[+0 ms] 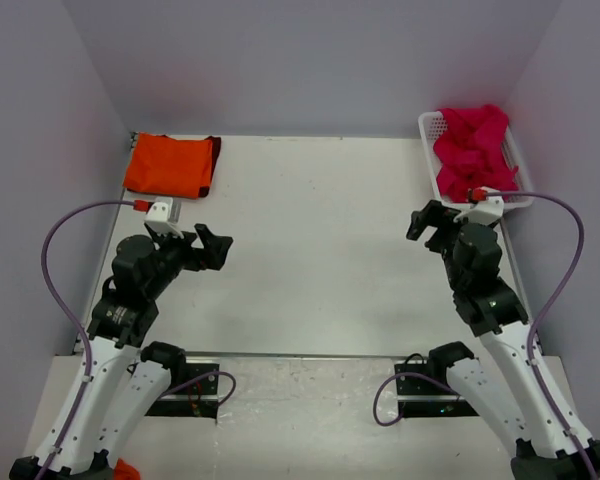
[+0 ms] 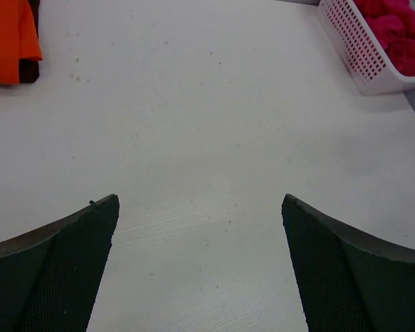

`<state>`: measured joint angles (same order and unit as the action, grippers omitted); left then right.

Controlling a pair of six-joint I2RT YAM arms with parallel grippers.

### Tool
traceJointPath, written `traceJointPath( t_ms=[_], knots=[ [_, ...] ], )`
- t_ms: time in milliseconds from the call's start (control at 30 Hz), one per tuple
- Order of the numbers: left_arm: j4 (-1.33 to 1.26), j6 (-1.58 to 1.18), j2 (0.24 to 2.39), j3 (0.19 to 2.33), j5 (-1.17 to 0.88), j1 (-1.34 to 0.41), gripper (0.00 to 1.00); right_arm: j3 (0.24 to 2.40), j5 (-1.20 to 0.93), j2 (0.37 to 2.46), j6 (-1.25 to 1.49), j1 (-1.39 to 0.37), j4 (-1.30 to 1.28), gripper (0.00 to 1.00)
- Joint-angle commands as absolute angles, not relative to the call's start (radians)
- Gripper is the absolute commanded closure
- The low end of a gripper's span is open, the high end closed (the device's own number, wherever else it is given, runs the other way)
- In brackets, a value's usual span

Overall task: Fold and stack the t-shirts
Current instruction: Grab crumpled tshirt from bin with the right arm

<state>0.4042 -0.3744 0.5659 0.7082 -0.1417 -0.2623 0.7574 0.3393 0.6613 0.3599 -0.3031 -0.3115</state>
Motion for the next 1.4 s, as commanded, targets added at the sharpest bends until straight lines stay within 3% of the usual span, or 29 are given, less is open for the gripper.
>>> traceJointPath(
  t_ms=[0,100,233,333,533,700,1367],
  knots=[
    [0.356,-0.359,0.569,0.719,-0.137,-0.265,0.00,0.764,0.541,0.681,0.416,-0.305,-0.296,0.01],
    [0.356,-0.351,0.571,0.718,-0.135,-0.267,0.00,0.775,0.569,0.712,0.350,-0.298,-0.194,0.01],
    [0.356,-0.354,0.578,0.712,-0.150,-0.265,0.00,0.873,0.471,0.846,0.391,-0.107,-0.156,0.01],
    [0.354,-0.354,0.586,0.715,-0.163,-0.265,0.00,1.113,0.510,1.178,0.399,-0.014,-0.291,0.01],
    [0.363,-0.331,0.600,0.735,-0.175,-0.267,0.00,1.328,0.492,1.515,0.359,0.115,-0.301,0.02],
    [0.357,-0.345,0.612,0.707,-0.183,-0.284,0.00,1.482,0.471,1.684,0.379,0.204,-0.366,0.15],
    [0.391,-0.333,0.618,0.709,-0.150,-0.290,0.00,1.608,0.594,1.873,0.379,0.239,-0.423,0.18]
  ],
)
